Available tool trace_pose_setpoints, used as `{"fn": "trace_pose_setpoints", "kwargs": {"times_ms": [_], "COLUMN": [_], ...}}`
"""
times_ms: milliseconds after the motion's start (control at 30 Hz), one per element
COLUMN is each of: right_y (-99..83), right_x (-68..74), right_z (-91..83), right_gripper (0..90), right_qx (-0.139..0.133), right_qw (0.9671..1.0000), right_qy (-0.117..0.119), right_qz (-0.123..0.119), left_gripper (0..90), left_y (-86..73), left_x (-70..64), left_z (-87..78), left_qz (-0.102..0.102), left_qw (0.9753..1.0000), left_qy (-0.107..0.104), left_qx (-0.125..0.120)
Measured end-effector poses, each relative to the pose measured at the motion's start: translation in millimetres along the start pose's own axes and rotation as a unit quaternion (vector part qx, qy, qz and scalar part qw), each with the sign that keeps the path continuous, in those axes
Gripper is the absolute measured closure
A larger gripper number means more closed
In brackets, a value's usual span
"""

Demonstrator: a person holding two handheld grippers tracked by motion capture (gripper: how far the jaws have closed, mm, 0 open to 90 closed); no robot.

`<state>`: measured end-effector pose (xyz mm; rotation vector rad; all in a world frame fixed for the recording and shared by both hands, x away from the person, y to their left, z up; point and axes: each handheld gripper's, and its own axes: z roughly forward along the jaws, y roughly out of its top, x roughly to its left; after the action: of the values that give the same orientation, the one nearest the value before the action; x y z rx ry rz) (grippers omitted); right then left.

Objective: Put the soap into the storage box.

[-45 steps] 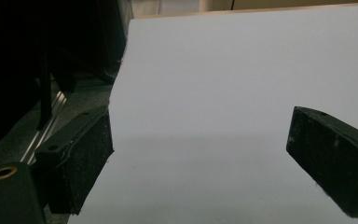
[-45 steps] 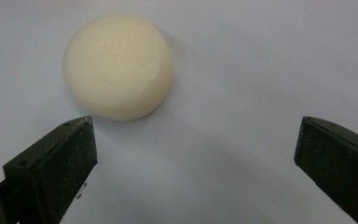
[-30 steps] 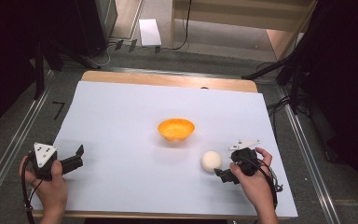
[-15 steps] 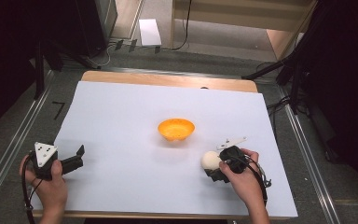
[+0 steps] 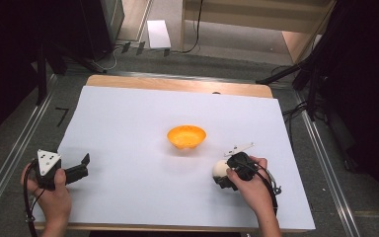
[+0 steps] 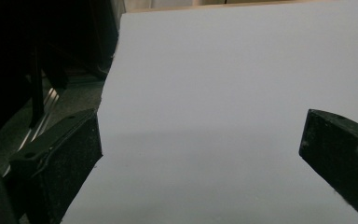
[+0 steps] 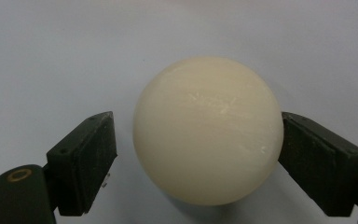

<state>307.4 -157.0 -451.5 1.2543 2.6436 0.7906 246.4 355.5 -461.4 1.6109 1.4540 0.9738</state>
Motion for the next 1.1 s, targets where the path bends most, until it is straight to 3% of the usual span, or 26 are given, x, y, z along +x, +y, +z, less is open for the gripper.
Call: {"fn": "trace_pose_setpoints", "kwargs": {"times_ms": [667,700,800,1100], "right_y": [4.8,6.0,7.3,17.2], "right_x": [1.0,2.2,4.8,6.3], "right_z": [10.0,9.6,9.8,6.0], "right_gripper": [23.7,23.8,23.8,23.9], "right_qx": [0.018,0.024,0.023,0.006], "right_qw": [0.9996,0.9997,0.9997,1.0], "right_qy": [-0.021,-0.006,0.004,-0.005], "right_qz": [0.003,-0.001,0.003,0.005], "left_gripper": [0.0,0.0,0.0,0.0], "left_y": [0.4,0.4,0.4,0.4], "left_x": [-0.2,-0.2,-0.2,0.2], "left_z": [0.7,0.7,0.9,1.0], "left_qz": [0.002,0.002,0.002,0.0], "left_qw": [1.0,1.0,1.0,1.0], "left_qy": [-0.003,-0.003,-0.003,-0.005], "left_qx": [0.004,0.004,0.004,0.004]}}
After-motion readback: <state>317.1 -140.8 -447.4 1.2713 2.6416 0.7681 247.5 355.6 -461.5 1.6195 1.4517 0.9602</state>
